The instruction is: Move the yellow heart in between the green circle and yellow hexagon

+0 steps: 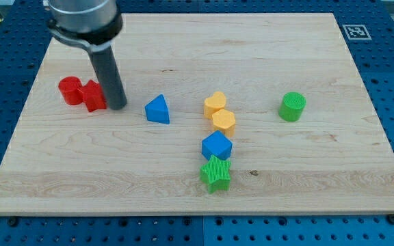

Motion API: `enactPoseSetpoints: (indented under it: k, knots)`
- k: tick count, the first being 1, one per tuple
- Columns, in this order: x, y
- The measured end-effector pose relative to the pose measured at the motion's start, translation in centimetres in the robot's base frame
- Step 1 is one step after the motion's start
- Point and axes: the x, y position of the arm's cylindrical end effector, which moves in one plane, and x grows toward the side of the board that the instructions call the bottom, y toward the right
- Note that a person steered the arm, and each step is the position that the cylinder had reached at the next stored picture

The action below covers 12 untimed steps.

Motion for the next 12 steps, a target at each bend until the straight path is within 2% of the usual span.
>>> enactPoseSetpoints:
  k: [1,3,4,5,9,10,11,12]
  knots:
    - [1.3,0.4]
    - [6.8,4.6]
    - [7.6,4.8]
    - [4.2,4.8]
    - [3.7,14.0]
    - [4.2,18.6]
    - [4.3,20.6]
    - [4.4,20.2]
